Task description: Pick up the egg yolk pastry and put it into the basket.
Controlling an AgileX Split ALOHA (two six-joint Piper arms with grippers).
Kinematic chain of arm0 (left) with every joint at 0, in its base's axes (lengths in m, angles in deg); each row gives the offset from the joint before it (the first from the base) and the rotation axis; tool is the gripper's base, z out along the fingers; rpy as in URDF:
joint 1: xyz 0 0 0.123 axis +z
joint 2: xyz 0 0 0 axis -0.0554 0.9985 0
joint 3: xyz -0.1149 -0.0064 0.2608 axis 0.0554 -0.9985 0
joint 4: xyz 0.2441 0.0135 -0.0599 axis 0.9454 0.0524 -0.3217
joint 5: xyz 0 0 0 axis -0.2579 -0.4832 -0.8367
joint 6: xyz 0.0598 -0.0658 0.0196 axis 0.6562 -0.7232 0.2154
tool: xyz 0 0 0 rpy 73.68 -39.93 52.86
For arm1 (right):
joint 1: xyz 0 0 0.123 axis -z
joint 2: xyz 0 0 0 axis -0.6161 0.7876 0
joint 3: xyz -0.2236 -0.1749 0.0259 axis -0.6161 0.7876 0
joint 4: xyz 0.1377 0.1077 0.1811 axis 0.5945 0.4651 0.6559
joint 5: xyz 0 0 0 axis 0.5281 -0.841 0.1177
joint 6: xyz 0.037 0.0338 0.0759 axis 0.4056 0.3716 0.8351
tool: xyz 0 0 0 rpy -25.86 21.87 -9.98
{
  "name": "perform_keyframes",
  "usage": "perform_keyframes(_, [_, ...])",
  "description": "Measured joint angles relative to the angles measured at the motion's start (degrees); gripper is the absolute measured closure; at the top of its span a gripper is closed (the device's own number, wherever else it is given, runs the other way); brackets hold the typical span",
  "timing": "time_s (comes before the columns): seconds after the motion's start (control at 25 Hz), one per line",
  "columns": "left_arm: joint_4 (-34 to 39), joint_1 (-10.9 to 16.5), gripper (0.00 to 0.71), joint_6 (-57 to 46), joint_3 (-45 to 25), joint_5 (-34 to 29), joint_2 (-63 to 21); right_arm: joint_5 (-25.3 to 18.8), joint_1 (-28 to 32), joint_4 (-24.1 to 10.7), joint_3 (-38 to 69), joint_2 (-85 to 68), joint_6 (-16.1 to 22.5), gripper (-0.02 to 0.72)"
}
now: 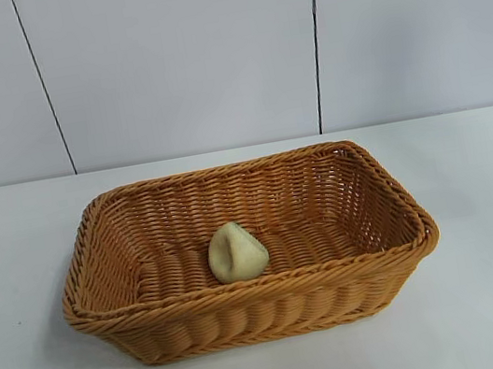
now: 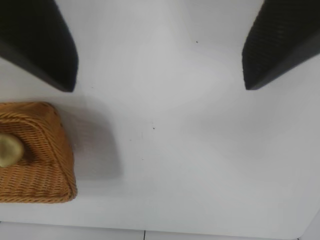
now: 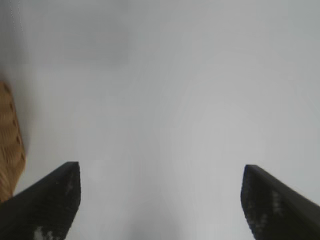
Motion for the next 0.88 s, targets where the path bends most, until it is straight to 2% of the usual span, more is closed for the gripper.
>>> perform_keyframes(0.28, [0.0,0.0,0.067,0.0,0.0,0.06,0.0,-0.07,0.0,0.16,24.24,-25.54,-1.78,0.076])
perform_keyframes(0.48, [-0.31,0.0,0.067,0.0,0.0,0.06,0.0,5.2,0.0,1.04,36.38,-42.91,-4.14,0.076])
perform_keyframes(0.64, [0.0,0.0,0.067,0.0,0.0,0.06,0.0,8.65,0.0,2.23,42.84,-56.47,-5.03,0.076])
perform_keyframes(0.88, [0.0,0.0,0.067,0.0,0.0,0.06,0.0,10.74,0.0,2.64,44.17,-70.73,-5.15,0.076])
